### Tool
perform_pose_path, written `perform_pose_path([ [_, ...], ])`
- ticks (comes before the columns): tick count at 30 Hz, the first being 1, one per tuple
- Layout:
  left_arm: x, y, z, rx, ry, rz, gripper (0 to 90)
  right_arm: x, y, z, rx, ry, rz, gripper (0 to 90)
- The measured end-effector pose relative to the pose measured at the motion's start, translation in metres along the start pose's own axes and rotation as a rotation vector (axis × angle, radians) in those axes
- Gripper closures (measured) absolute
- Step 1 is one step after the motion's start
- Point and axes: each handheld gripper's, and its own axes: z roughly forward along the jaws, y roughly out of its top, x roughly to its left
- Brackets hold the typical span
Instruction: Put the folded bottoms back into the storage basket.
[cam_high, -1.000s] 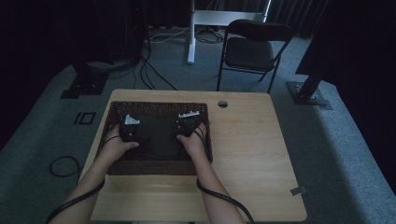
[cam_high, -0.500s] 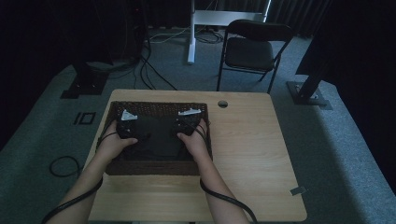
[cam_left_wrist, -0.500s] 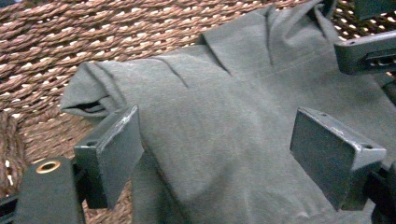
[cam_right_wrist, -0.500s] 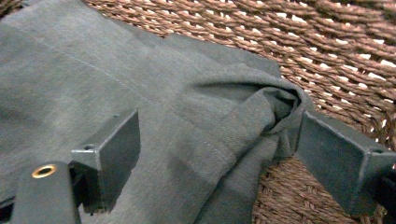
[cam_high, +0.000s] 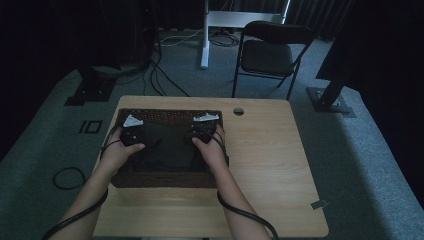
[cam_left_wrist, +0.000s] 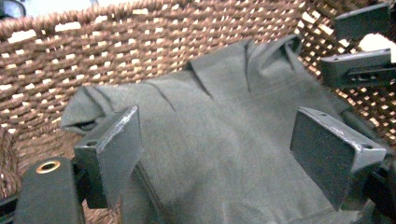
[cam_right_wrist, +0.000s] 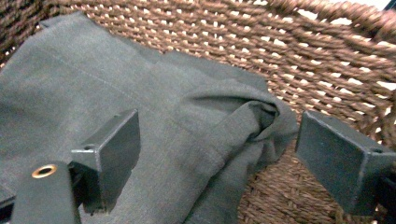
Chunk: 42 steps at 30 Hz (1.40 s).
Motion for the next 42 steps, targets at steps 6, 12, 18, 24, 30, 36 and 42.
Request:
perform_pose_path([
  [6,-0.001,0.004,-0.013,-0.002,-0.027,0.015,17.5,-0.002,0.005,-0.012,-0.029,0.012,-0.008,14.0],
  [12,-0.008,0.006,-0.023,-0.03,-0.056,0.02,17.4,-0.002,0.012,-0.027,-0.063,0.024,-0.01,14.0],
  [18,-0.015,0.012,-0.033,-0.053,-0.072,0.029,17.5,-0.004,0.017,-0.045,-0.086,0.016,-0.027,14.0],
  [24,-0.02,0.011,-0.044,-0.057,-0.087,0.046,17.5,-0.009,0.016,-0.059,-0.097,0.007,-0.034,14.0],
  [30,-0.028,0.006,-0.055,-0.082,-0.098,0.058,17.5,-0.018,0.013,-0.074,-0.115,-0.016,-0.043,14.0],
  [36,-0.037,0.003,-0.067,-0.126,-0.115,0.059,17.4,-0.03,0.005,-0.087,-0.123,-0.029,-0.043,13.9],
  [42,-0.045,-0.005,-0.077,-0.164,-0.151,0.04,17.4,-0.042,-0.006,-0.098,-0.13,-0.046,-0.036,13.9],
])
